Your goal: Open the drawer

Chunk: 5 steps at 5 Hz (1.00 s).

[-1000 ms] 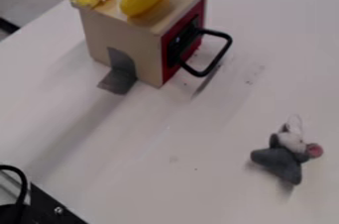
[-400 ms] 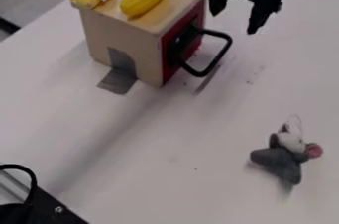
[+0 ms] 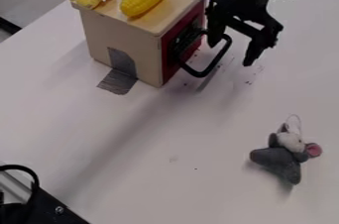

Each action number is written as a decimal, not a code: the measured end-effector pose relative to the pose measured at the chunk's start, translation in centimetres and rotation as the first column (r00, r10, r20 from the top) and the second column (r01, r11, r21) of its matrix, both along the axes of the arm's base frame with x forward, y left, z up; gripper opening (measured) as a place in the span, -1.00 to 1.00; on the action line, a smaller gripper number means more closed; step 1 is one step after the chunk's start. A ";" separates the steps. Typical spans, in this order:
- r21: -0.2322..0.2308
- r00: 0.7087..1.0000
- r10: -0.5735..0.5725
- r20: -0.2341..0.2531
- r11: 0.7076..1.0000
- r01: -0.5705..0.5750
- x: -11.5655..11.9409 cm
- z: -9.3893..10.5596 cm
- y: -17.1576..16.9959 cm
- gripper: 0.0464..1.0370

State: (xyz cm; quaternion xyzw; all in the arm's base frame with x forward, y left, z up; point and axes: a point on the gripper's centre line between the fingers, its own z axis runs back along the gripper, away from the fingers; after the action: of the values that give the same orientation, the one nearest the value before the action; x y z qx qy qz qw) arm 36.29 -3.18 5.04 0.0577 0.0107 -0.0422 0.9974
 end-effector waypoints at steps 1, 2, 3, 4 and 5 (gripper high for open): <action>0.011 0.999 0.017 -0.046 1.000 -0.017 -0.4 -1.7 0.0 0.93; 0.030 0.995 0.027 -0.097 0.999 -0.024 -0.9 -3.6 0.3 0.93; 0.034 0.993 0.026 -0.113 0.999 -0.023 -1.0 -4.2 0.3 0.86; 0.034 0.995 0.015 -0.102 0.999 -0.011 -0.8 -4.2 0.3 0.31; 0.039 0.996 0.007 -0.094 0.999 -0.003 -0.9 -4.3 0.4 -0.28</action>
State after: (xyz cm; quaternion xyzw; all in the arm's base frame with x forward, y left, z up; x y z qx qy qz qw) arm 35.44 -2.78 0.71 0.0749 0.0584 -0.0421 0.9946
